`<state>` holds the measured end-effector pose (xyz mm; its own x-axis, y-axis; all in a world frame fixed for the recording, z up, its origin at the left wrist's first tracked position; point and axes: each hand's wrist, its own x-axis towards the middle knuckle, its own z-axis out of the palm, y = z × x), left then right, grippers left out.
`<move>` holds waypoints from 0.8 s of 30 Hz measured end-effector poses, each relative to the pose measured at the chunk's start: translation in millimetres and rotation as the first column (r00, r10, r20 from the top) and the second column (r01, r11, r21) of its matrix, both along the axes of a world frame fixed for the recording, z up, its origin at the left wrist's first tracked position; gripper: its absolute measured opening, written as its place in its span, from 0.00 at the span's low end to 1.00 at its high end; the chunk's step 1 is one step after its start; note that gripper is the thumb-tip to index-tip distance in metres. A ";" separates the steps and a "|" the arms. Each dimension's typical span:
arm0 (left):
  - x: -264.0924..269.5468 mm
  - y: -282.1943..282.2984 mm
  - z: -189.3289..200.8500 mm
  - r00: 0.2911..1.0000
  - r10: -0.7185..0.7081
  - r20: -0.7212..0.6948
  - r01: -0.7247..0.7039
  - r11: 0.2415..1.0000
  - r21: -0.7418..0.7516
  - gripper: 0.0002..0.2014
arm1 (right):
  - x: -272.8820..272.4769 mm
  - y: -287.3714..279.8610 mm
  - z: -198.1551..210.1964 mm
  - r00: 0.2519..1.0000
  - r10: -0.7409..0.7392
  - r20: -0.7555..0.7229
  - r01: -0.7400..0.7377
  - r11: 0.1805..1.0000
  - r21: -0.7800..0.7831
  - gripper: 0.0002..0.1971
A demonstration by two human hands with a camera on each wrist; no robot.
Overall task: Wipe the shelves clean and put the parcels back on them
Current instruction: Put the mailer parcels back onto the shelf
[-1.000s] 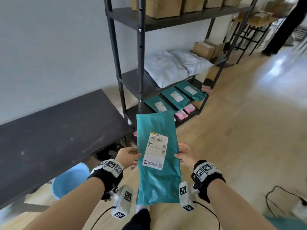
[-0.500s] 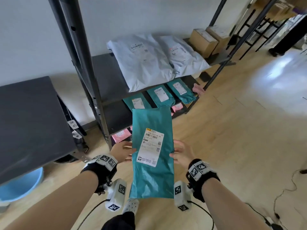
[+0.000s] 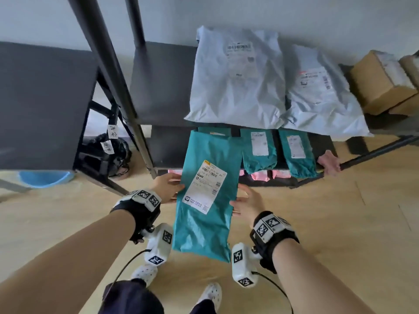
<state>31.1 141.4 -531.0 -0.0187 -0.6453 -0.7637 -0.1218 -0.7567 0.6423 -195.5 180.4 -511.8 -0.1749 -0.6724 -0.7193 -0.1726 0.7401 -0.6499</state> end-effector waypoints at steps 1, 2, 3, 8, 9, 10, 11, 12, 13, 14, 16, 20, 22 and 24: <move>-3.8 -5.5 -7.5 0.999 0.035 -0.001 -0.035 0.999 0.001 0.14 | -3.2 -10.7 -7.9 0.999 0.041 -0.005 -0.041 0.999 -0.008 0.32; -6.3 -13.0 -17.4 0.997 0.072 0.002 -0.072 0.997 -0.004 0.14 | -5.8 -21.9 -16.3 0.997 0.082 -0.008 -0.082 0.996 -0.024 0.33; -7.0 -19.2 -27.2 0.994 0.107 0.009 -0.107 0.994 -0.014 0.15 | -7.1 -32.4 -25.6 0.993 0.114 -0.011 -0.115 0.992 -0.043 0.34; 0.6 -56.4 -73.2 0.965 0.241 0.104 -0.229 0.966 -0.118 0.17 | 0.8 -79.9 -77.2 0.972 0.233 -0.034 -0.235 0.970 -0.058 0.36; 3.6 -64.5 -79.4 0.960 0.250 0.127 -0.234 0.964 -0.130 0.17 | 4.0 -90.4 -87.3 0.967 0.249 -0.044 -0.251 0.966 -0.054 0.37; 6.8 -72.9 -85.8 0.958 0.244 0.153 -0.225 0.965 -0.133 0.17 | 7.6 -101.0 -96.7 0.963 0.265 -0.060 -0.268 0.962 -0.052 0.38; 10.4 -81.9 -92.3 0.957 0.231 0.175 -0.210 0.969 -0.133 0.18 | 11.8 -112.3 -106.0 0.959 0.273 -0.073 -0.277 0.959 -0.056 0.39; 14.1 -89.8 -98.8 0.957 0.221 0.187 -0.199 0.971 -0.130 0.18 | 16.1 -123.2 -115.6 0.960 0.272 -0.072 -0.276 0.959 -0.061 0.39; 16.5 -97.9 -104.3 0.957 0.223 0.188 -0.201 0.971 -0.129 0.18 | 20.0 -133.4 -125.2 0.962 0.264 -0.065 -0.267 0.962 -0.061 0.39; 19.0 -105.4 -111.6 0.953 0.234 0.192 -0.210 0.968 -0.135 0.18 | 23.4 -143.2 -133.2 0.964 0.259 -0.058 -0.262 0.963 -0.062 0.39; 22.2 -118.6 -126.1 0.946 0.247 0.212 -0.220 0.965 -0.142 0.17 | 29.8 -161.0 -151.7 0.965 0.254 -0.057 -0.258 0.964 -0.059 0.38; 23.4 -135.5 -150.6 0.943 0.240 0.230 -0.203 0.964 -0.170 0.17 | 41.1 -189.6 -186.0 0.958 0.283 -0.052 -0.287 0.955 -0.079 0.38; 24.4 -144.2 -162.9 0.938 0.251 0.238 -0.214 0.961 -0.173 0.18 | 45.8 -202.1 -200.6 0.950 0.305 -0.063 -0.310 0.945 -0.100 0.39; 25.9 -149.9 -171.4 0.933 0.261 0.249 -0.220 0.958 -0.183 0.19 | 49.0 -212.0 -210.4 0.949 0.311 -0.043 -0.314 0.945 -0.088 0.40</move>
<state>57.0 -8.4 -702.4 0.3429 -0.7118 -0.6130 -0.1311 -0.6824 0.7191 -146.5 -31.6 -722.3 0.0354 -0.7600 -0.6490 -0.4048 0.5828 -0.7046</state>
